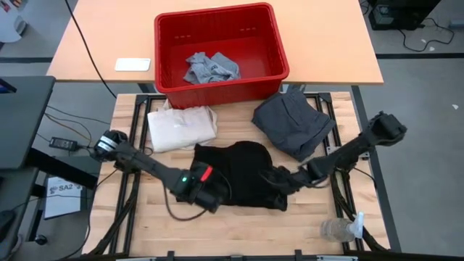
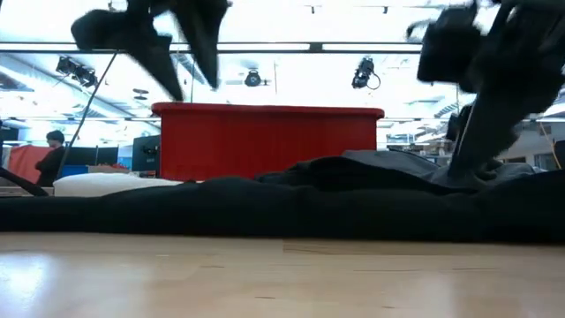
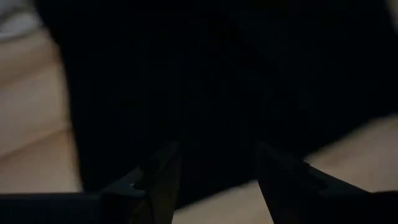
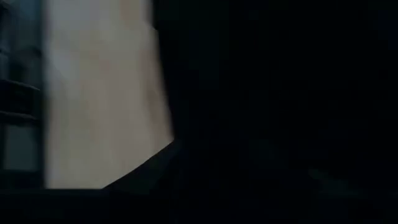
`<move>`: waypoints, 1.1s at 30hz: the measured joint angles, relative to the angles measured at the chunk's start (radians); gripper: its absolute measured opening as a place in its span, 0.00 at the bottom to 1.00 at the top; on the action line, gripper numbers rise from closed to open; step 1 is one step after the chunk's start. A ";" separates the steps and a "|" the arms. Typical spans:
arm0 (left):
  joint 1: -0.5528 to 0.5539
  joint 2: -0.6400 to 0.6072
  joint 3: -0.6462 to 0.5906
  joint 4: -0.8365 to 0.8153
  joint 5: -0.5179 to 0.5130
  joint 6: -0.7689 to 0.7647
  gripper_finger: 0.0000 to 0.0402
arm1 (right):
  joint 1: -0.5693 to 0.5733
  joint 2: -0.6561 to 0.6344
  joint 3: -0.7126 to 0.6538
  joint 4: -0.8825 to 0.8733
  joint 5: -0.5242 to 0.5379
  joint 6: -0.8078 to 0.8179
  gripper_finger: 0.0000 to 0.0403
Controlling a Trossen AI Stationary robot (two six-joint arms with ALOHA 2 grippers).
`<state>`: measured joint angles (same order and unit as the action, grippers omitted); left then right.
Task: Fold laundry
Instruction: Fold the black shirt
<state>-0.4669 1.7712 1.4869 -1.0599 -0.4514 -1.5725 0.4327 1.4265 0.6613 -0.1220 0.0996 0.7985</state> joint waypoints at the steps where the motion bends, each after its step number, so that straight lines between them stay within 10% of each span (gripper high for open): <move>1: -0.018 0.000 0.016 0.019 -0.010 -0.003 0.51 | 0.022 -0.014 0.000 0.024 0.035 0.006 0.49; 8: -0.063 -0.005 0.110 -0.119 -0.027 -0.019 0.51 | 0.103 -0.036 0.002 0.325 0.156 -0.091 0.49; 17: 0.095 -0.048 0.243 -0.173 0.061 0.693 0.47 | 0.145 0.143 0.024 0.831 0.196 -0.254 0.49; 33: 0.381 -0.075 0.289 -0.380 0.204 1.639 0.44 | 0.032 0.592 0.696 0.166 0.474 0.064 0.43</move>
<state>-0.0863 1.6961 1.7756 -1.4394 -0.2475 0.0661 0.4643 2.0187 1.3577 0.0443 0.5740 0.8626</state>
